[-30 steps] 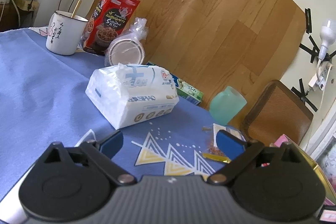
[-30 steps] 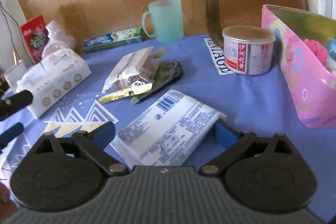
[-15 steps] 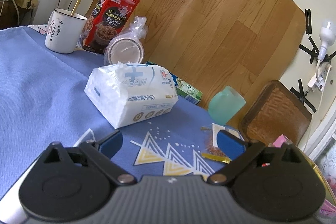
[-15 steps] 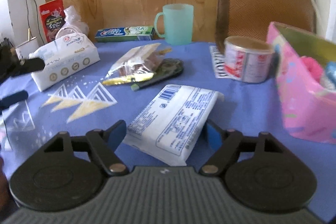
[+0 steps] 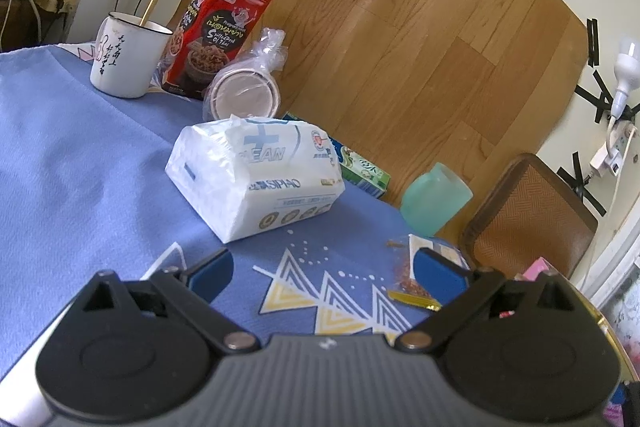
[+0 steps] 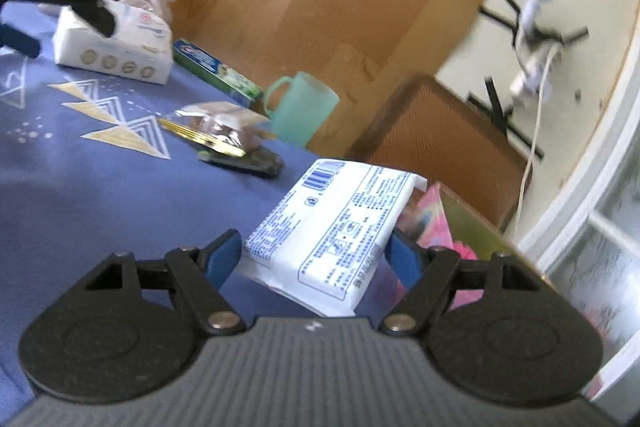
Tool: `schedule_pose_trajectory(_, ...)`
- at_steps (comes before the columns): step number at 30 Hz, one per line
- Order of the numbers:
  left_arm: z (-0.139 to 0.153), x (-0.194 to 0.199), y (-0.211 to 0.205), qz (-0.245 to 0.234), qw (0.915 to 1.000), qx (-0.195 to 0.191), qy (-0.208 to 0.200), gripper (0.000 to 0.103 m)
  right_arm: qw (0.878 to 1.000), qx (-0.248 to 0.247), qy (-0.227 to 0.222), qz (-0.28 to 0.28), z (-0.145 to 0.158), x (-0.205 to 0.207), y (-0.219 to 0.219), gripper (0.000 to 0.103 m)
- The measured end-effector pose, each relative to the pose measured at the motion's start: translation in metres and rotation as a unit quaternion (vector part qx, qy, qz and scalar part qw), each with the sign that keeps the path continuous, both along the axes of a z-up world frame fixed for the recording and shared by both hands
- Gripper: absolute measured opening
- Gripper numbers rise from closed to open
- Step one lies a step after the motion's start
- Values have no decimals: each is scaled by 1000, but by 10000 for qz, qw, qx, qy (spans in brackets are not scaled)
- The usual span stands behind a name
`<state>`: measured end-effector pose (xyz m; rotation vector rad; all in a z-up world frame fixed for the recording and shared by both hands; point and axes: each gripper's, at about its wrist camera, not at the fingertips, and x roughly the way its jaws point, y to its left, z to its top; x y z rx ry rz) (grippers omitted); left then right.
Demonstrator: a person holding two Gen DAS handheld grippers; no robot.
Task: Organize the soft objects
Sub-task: 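Grasp the white wet-wipes packet with the right gripper and lift it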
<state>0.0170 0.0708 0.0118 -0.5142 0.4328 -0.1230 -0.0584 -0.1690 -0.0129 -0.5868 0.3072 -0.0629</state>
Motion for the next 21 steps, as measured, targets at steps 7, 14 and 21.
schedule_pose_trajectory(7, 0, 0, 1, -3, 10000, -44, -18, 100, 9945, -878, -54, 562, -14, -11, 33, 83)
schedule_pose_trajectory(14, 0, -1, 2, -29, 10000, -70, -24, 100, 9930, -254, 227, 1130, -2, -18, 43, 85)
schedule_pose_trajectory(21, 0, -1, 3, -21, 9999, -113, -15, 100, 9889, 296, 462, 1381, 5, -18, 48, 85)
